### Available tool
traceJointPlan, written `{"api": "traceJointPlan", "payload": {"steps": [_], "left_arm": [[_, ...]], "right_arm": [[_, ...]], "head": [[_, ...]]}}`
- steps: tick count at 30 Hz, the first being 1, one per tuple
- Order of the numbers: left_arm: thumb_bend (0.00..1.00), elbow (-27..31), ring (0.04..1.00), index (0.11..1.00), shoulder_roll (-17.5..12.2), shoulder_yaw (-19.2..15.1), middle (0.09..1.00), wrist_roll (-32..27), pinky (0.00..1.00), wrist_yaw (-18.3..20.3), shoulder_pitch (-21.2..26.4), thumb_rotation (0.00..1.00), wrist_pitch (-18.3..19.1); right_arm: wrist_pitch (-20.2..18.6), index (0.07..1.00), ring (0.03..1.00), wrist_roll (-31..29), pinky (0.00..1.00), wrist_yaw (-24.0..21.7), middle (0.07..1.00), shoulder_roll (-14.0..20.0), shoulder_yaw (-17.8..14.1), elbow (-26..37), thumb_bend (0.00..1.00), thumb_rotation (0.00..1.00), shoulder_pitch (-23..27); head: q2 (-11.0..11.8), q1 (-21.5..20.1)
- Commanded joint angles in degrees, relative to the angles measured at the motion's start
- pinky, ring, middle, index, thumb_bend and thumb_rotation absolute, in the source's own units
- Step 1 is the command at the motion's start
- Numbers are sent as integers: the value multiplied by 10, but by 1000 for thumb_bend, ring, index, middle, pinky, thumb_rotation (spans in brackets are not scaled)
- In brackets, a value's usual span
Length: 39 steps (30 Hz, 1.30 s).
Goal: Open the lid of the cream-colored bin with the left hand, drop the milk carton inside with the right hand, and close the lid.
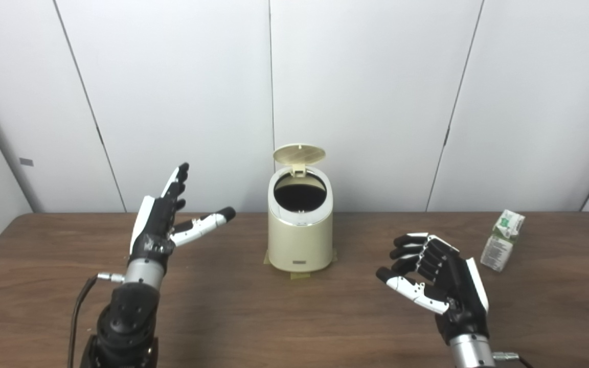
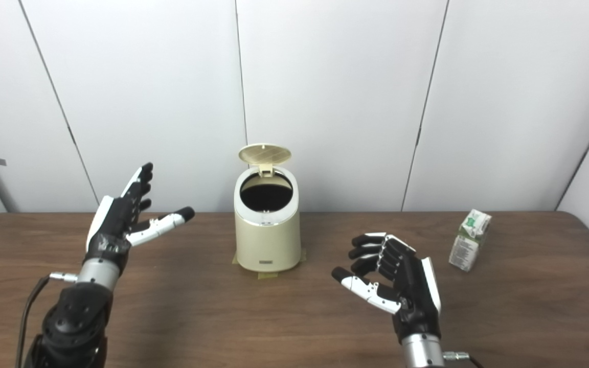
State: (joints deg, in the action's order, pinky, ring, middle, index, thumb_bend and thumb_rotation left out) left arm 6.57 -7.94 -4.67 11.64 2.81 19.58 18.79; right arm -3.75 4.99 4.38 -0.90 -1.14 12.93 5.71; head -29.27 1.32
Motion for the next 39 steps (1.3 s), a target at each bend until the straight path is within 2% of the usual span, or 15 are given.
{"api": "traceJointPlan", "payload": {"steps": [1, 5, 8, 13, 14, 16, 17, 19, 22, 23, 26, 30, 33, 35, 39], "left_arm": [[822, 21, 768, 811, 4, 1, 801, -18, 696, -6, 0, 242, -47], [760, 7, 611, 719, 11, 6, 673, -32, 530, -15, -48, 197, -113], [715, 8, 554, 676, 21, 4, 634, -35, 464, -27, -69, 103, -134], [675, 8, 545, 641, 28, 5, 615, -30, 464, -44, -103, 69, -175], [670, 7, 544, 634, 27, 4, 609, -30, 468, -46, -108, 59, -184], [650, 5, 532, 635, 26, 3, 604, -30, 449, -48, -112, 49, -193], [645, 2, 529, 635, 23, 2, 602, -34, 446, -47, -116, 47, -199], [619, -4, 550, 646, 17, -1, 613, -42, 467, -44, -120, 23, -208], [584, -9, 534, 644, 6, -5, 619, -54, 441, -40, -120, 3, -215], [579, -10, 532, 643, 4, -7, 619, -62, 437, -37, -120, 1, -215], [563, -9, 544, 653, 2, -11, 626, -82, 440, -35, -119, 0, -209], [633, -5, 542, 653, 3, -18, 615, -83, 434, -45, -120, 19, -187], [626, -3, 550, 655, 4, -25, 632, -87, 428, -51, -123, 50, -180], [611, -2, 548, 644, 11, -34, 614, -93, 451, -60, -124, 12, -183], [573, -9, 530, 641, 16, -45, 585, -91, 438, -74, -123, 10, -200]], "right_arm": [[20, 529, 413, -3, 368, 0, 490, 1, -2, 12, 513, 0, 18], [23, 528, 411, 2, 370, 1, 495, 3, -2, 14, 512, 0, 16], [29, 526, 413, 1, 371, 0, 495, 6, -2, 10, 513, 0, 16], [28, 527, 415, 0, 373, 4, 494, 4, -5, 10, 513, 0, 16], [35, 524, 419, 4, 371, 3, 495, 10, -5, 6, 513, 0, 18], [43, 521, 425, 9, 394, 1, 505, 17, -6, 2, 514, 0, 20], [31, 521, 426, 15, 399, -8, 507, 32, -5, 5, 514, 0, 24], [2, 710, 605, 24, 514, -22, 698, 55, -5, 10, 718, 193, 32], [4, 804, 737, 46, 607, -25, 813, 97, -17, -6, 789, 298, 56], [-12, 813, 754, 53, 620, -23, 827, 106, -22, -2, 793, 308, 68], [-54, 844, 800, 74, 685, -18, 867, 122, -29, 13, 789, 242, 94], [-95, 872, 837, 102, 691, -19, 883, 153, -42, 32, 777, 174, 125], [-88, 871, 811, 124, 636, -16, 869, 188, -56, 27, 776, 141, 142], [-83, 857, 798, 135, 600, -18, 854, 214, -64, 18, 776, 142, 150], [-89, 848, 786, 111, 653, -23, 854, 253, -95, -7, 751, 145, 170]], "head": [[-1, -1], [1, -11], [2, -19], [16, -75], [22, -104], [22, -104], [34, -146], [43, -165], [59, -202], [65, -217], [70, -235], [73, -257], [76, -269], [76, -273], [75, -281]]}}
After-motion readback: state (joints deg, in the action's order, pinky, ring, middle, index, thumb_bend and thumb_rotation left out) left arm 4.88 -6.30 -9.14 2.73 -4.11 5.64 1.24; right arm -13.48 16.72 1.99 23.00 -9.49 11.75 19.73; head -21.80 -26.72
